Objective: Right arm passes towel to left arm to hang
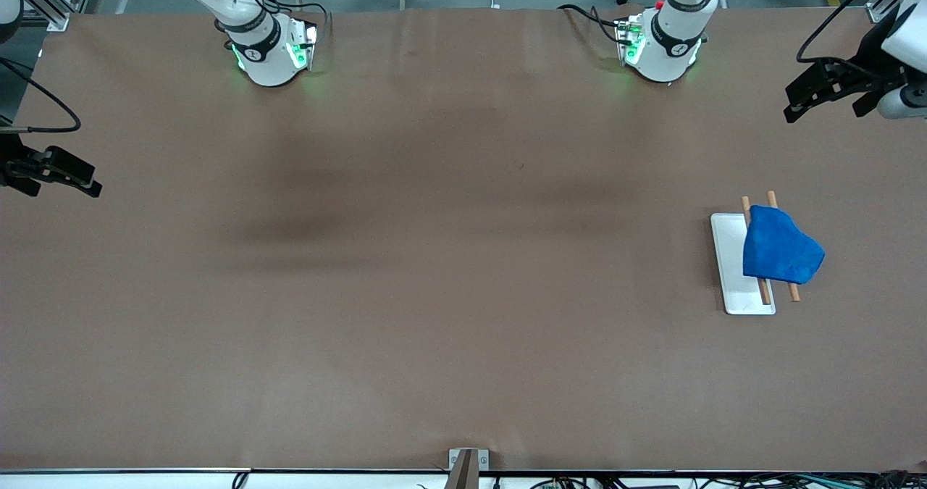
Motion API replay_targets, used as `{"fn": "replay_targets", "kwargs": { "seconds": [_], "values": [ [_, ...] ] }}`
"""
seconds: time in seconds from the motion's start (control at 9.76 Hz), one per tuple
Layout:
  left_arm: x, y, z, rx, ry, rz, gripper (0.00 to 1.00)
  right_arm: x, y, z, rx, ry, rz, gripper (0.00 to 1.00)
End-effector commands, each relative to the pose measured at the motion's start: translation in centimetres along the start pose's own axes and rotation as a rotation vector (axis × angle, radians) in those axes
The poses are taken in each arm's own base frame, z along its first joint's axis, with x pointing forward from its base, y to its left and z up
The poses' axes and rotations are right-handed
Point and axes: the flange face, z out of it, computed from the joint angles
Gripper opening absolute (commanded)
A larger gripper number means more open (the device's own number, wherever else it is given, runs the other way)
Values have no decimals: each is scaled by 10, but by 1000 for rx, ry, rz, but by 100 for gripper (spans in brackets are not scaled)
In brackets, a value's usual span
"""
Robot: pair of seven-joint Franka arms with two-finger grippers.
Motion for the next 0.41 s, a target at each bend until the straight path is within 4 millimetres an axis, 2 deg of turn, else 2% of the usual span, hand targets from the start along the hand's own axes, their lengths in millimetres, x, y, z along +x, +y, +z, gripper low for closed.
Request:
{"fn": "replay_targets", "kwargs": {
  "seconds": [0.0, 0.2, 0.31],
  "values": [
    [2, -5, 14, -12, -25, 39, 100, 0, 1, 0, -17, -9, 2, 100],
    [16, -6, 11, -17, -14, 70, 100, 0, 1, 0, -17, -9, 2, 100],
    [17, -5, 11, -17, -15, 72, 100, 0, 1, 0, -17, -9, 2, 100]
  ]
}}
